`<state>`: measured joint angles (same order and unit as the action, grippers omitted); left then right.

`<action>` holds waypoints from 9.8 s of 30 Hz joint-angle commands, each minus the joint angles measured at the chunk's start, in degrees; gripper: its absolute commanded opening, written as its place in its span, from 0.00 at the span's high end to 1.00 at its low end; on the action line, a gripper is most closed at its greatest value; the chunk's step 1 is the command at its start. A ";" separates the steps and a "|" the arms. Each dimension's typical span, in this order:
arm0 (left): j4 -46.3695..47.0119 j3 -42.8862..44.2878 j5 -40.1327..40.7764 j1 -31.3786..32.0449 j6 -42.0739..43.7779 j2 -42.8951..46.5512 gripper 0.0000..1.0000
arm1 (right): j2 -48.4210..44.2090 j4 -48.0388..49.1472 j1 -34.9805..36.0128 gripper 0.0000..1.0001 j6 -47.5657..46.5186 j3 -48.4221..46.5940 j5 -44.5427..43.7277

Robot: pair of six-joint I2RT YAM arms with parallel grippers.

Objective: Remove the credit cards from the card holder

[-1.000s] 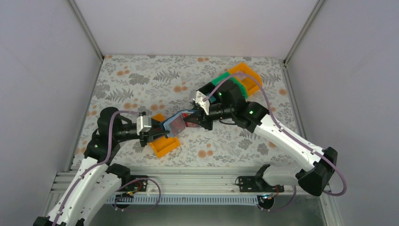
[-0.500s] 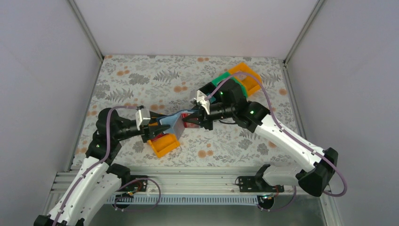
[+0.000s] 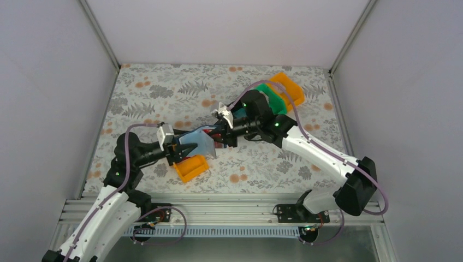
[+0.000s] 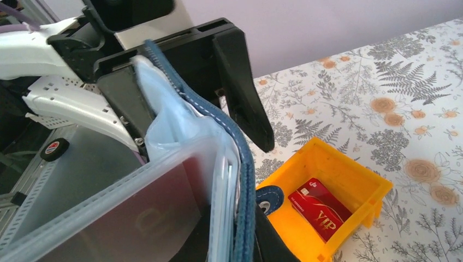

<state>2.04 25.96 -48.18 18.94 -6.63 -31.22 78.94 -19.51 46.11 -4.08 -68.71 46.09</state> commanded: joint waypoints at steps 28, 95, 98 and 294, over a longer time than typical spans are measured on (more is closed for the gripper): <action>-10.29 2.97 17.48 -0.12 -1.41 2.54 0.98 | -6.43 -3.05 -2.87 0.48 3.08 0.76 -14.86; -15.17 10.87 5.76 -2.17 -6.07 -3.41 0.98 | -0.49 4.73 -2.42 0.93 0.50 0.07 -2.39; -15.58 10.43 9.24 -2.25 -7.82 -3.53 0.96 | -1.03 4.74 -2.43 0.96 0.92 0.80 -3.01; 6.46 -9.91 6.33 -11.38 -25.64 7.26 0.98 | 3.51 -11.23 -17.30 0.96 17.33 23.14 3.45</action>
<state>2.61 17.72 -38.37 7.97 -27.90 -25.85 79.44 -30.72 28.77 11.57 -49.65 43.79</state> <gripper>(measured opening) 0.028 0.090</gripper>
